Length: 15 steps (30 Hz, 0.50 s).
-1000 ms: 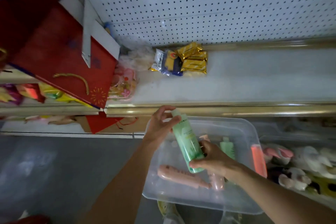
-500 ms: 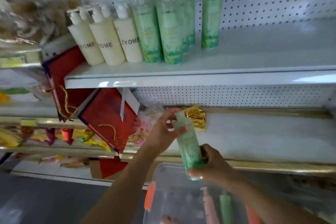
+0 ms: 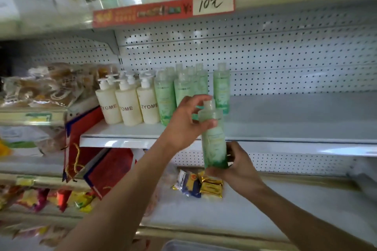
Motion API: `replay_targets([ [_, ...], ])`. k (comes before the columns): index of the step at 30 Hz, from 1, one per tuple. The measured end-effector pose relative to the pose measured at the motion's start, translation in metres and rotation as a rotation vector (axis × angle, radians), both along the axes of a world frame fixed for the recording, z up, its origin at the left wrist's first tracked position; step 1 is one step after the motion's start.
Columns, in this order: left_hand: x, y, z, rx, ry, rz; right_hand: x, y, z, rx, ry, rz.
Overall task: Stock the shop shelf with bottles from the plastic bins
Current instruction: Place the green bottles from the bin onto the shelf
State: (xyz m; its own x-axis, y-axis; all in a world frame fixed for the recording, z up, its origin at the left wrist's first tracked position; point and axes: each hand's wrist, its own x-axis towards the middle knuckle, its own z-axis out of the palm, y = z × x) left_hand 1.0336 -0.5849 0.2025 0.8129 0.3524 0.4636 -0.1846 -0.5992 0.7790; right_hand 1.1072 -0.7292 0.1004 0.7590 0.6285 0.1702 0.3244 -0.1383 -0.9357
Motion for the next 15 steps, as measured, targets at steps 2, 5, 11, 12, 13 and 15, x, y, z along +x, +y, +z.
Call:
replay_targets([
  [2, 0.01, 0.002, 0.015, 0.036, -0.033, 0.011, 0.01, 0.006, 0.014, 0.01, -0.04, -0.021],
  [5, 0.026, 0.009, 0.033, 0.071, -0.06, 0.031, 0.026, 0.02, 0.031, 0.034, -0.079, -0.053],
  [11, 0.055, 0.027, 0.055, 0.208, 0.001, 0.13, 0.055, 0.053, 0.048, 0.003, -0.162, -0.143],
  [12, 0.061, 0.029, 0.055, 0.24, 0.028, 0.149, 0.059, 0.057, 0.047, -0.012, -0.167, -0.151],
  [13, 0.065, 0.029, 0.053, 0.279, 0.053, 0.167, 0.062, 0.06, 0.046, -0.026, -0.168, -0.156],
  [15, 0.074, 0.03, 0.05, 0.359, 0.085, 0.189, 0.069, 0.064, 0.042, -0.038, -0.166, -0.158],
])
